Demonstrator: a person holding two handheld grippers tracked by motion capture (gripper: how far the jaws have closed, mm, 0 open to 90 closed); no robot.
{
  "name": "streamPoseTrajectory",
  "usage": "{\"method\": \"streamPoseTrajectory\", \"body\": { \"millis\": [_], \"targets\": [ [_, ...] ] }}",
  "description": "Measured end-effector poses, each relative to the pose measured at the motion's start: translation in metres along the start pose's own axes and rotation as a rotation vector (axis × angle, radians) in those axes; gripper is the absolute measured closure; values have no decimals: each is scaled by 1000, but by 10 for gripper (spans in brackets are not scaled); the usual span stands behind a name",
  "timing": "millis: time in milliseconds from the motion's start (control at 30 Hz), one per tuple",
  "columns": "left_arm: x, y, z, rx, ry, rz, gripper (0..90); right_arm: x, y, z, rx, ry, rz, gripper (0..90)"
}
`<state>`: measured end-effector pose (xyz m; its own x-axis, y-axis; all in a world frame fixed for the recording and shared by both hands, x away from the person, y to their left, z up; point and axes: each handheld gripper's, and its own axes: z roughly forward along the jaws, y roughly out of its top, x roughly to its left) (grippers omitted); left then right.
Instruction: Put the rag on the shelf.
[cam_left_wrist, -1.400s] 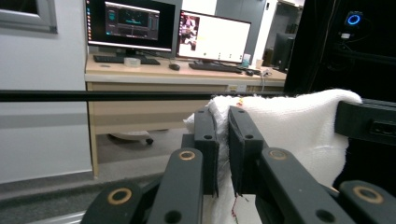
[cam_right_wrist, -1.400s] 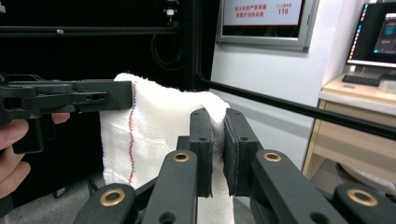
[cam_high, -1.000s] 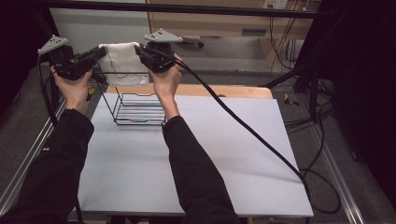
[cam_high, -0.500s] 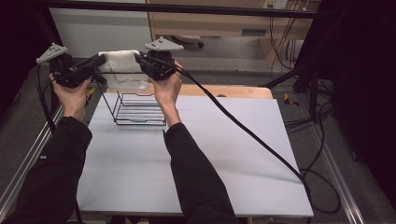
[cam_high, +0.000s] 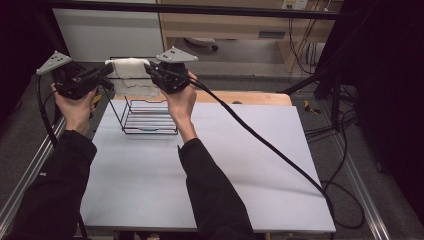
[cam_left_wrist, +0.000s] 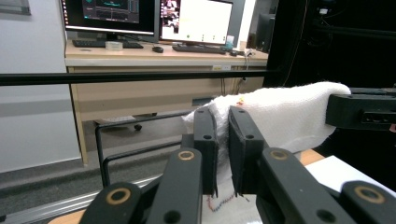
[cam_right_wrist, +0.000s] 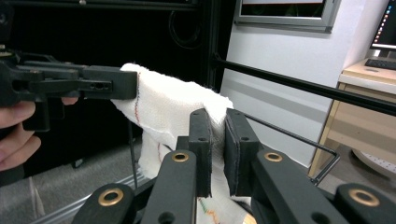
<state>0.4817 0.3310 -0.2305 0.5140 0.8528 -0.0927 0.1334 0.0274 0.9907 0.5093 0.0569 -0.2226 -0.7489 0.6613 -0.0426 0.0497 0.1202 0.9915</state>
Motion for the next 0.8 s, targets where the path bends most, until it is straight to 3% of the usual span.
{"method": "streamPoseTrajectory", "body": {
  "millis": [800],
  "targets": [
    [-8, -24, -20, 91, 21, 35, 731, 11, -26, -7, 58, 50, -52, 819]
  ]
}}
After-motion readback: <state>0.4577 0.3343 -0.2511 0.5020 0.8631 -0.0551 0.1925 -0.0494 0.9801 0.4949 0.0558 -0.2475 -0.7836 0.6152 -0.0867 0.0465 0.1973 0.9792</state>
